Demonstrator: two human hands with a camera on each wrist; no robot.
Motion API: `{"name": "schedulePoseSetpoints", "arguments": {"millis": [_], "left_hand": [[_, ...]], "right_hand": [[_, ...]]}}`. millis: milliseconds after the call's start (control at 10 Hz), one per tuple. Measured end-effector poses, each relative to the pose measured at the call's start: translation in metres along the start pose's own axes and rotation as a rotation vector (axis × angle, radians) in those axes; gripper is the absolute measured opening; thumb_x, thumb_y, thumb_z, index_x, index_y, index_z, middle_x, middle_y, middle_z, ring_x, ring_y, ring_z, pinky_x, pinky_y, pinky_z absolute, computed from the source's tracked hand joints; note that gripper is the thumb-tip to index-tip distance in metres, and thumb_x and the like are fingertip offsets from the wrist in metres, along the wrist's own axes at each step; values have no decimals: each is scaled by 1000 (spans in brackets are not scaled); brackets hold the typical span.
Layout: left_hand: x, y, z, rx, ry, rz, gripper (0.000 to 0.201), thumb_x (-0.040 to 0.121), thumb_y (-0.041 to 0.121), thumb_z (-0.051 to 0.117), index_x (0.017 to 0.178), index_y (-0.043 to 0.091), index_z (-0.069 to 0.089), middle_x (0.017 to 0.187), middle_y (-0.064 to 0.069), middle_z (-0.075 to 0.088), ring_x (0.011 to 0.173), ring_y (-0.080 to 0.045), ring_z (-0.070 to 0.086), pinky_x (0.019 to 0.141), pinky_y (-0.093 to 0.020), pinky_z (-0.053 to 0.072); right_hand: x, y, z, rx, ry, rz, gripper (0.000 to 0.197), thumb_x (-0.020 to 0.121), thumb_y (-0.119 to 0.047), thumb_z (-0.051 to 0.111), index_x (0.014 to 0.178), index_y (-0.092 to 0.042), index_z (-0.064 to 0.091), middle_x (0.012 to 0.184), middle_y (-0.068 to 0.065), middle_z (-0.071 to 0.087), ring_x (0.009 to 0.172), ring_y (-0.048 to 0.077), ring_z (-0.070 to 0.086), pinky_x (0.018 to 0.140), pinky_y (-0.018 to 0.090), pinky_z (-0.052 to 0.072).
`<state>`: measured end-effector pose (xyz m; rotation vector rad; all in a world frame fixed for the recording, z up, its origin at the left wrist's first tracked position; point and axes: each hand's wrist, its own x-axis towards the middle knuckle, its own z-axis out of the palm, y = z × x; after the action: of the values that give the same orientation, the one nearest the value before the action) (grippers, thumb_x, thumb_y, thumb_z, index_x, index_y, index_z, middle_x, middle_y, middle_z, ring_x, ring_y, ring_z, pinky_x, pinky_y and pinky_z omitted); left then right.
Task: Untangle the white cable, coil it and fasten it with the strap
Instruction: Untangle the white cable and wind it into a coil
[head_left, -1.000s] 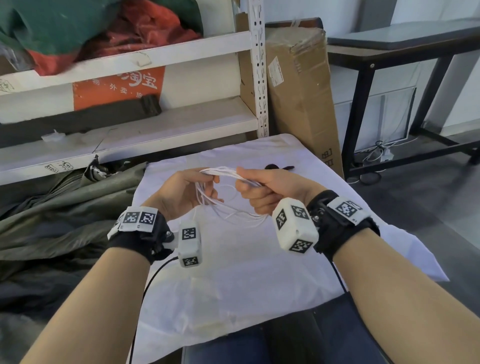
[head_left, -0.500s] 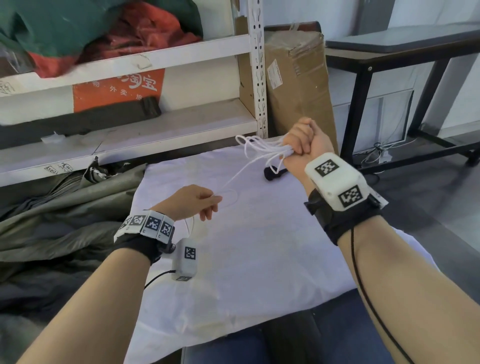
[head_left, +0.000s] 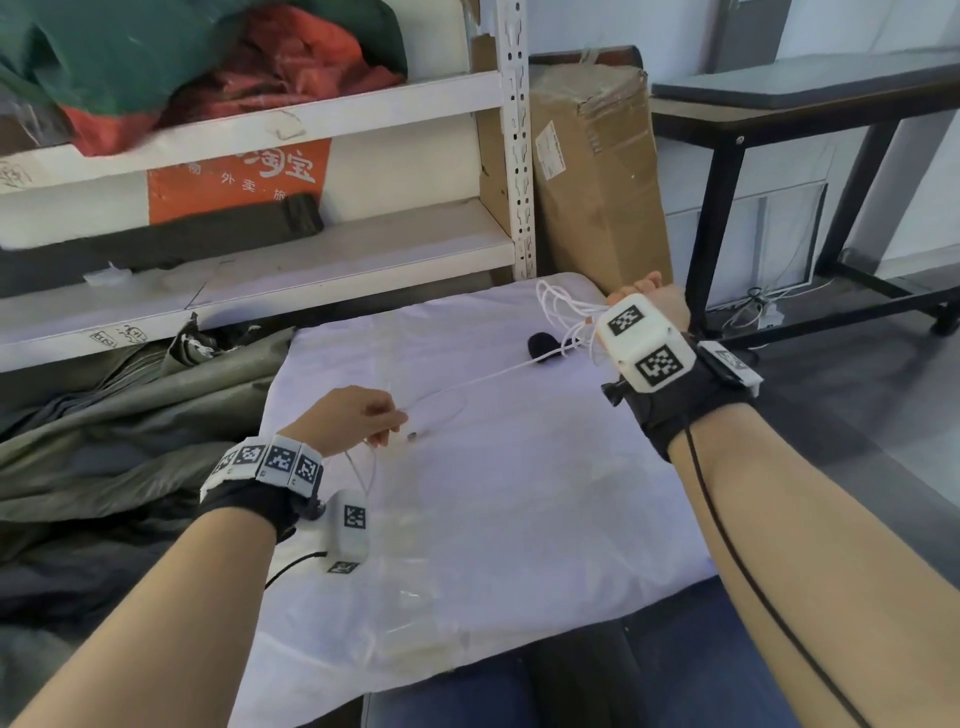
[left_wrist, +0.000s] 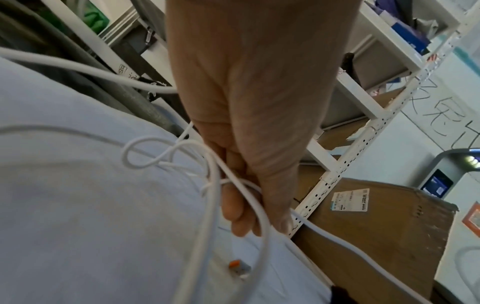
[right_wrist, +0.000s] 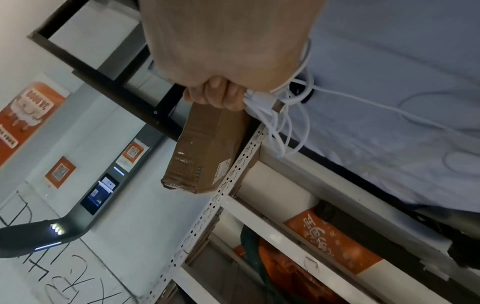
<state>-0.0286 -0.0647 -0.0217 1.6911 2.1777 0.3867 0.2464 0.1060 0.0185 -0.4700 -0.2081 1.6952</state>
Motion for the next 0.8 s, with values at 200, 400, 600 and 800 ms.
{"name": "schedulePoseSetpoints", "arguments": {"millis": [200, 400, 600, 800], "left_hand": [[-3, -3, -10, 74, 48, 3, 16, 94, 28, 55, 90, 18, 67, 75, 2, 67, 68, -10, 60, 61, -13, 40], [-6, 30, -17, 291, 58, 250, 29, 94, 41, 51, 111, 26, 70, 94, 7, 66, 96, -14, 60, 79, -21, 41], [-6, 72, -20, 377, 30, 485, 27, 92, 40, 55, 110, 27, 71, 74, 13, 51, 73, -9, 48, 60, -11, 30], [-6, 83, -18, 288, 99, 672, 15, 89, 33, 62, 96, 26, 75, 60, 16, 41, 55, -1, 41, 58, -11, 29]], "right_hand": [[-1, 3, -7, -125, 80, -15, 44, 103, -32, 13, 69, -17, 36, 26, -9, 35, 21, 4, 32, 29, 7, 25], [-30, 31, 14, -447, -82, 84, 27, 98, -15, 34, 73, -15, 43, 43, -6, 36, 35, 8, 26, 37, 19, 22], [-53, 64, 15, -1100, -419, 223, 21, 99, -11, 35, 85, -11, 49, 73, 3, 59, 60, 13, 52, 52, 21, 37], [-70, 69, 11, -1422, -714, 405, 21, 101, -12, 36, 93, -5, 55, 83, 11, 65, 68, 18, 66, 61, 22, 53]]}}
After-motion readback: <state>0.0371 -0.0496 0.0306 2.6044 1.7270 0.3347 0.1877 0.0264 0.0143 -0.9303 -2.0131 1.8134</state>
